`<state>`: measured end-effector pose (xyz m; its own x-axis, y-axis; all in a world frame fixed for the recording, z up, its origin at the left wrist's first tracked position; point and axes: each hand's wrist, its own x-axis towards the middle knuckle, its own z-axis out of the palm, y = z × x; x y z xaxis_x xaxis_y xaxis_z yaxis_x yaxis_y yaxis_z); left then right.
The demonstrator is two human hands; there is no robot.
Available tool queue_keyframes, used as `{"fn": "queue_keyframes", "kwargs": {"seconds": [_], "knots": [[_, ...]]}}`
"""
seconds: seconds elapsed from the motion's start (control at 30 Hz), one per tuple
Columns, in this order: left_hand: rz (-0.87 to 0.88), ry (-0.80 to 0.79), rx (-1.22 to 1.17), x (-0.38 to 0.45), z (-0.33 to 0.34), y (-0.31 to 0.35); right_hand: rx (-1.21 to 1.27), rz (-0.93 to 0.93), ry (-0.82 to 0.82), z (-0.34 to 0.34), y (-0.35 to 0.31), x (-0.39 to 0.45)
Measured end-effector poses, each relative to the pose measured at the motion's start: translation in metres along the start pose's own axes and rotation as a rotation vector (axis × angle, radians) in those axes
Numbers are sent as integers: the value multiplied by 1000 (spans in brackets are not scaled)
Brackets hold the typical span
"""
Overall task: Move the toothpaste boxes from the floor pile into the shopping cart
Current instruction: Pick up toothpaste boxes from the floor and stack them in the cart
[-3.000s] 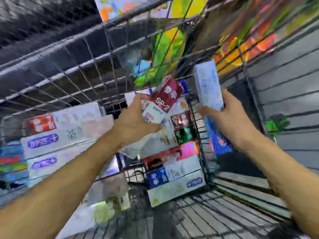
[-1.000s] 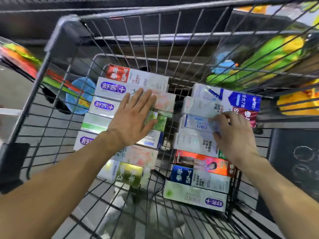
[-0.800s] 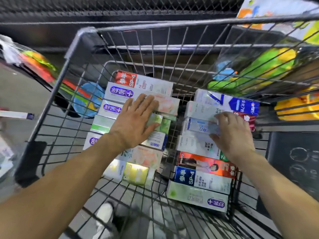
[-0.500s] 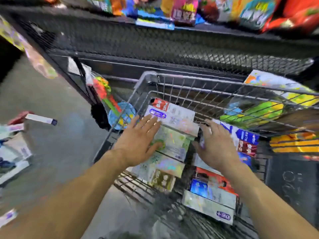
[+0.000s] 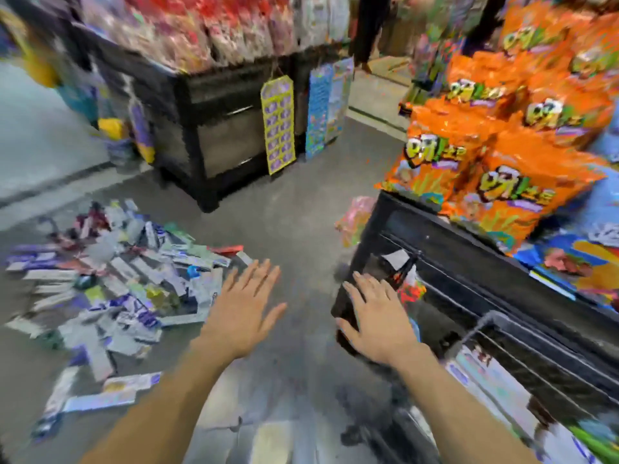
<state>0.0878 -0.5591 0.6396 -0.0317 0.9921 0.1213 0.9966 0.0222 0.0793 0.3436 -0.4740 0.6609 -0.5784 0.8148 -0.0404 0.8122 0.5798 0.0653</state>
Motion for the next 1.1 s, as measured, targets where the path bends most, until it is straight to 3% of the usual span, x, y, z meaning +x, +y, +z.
{"fn": "queue_keyframes", "kwargs": {"seconds": [0.23, 0.53, 0.73, 0.87, 1.1], "knots": [[-460, -55, -26, -68, -6, -174, 17, -319, -35, -16, -175, 123], [-788, -227, -110, -117, 96, -300, 96, -593, -271, 76, -307, 266], [-1000, -344, -165, -126, 202, -371, 63, -814, -479, 196, -401, 339], [-1128, -365, -194, -151, 301, -408, 112, -868, -587, 304, -465, 361], [-1289, -388, -299, -229, 499, -444, 50, -882, -638, 510, -526, 375]]}}
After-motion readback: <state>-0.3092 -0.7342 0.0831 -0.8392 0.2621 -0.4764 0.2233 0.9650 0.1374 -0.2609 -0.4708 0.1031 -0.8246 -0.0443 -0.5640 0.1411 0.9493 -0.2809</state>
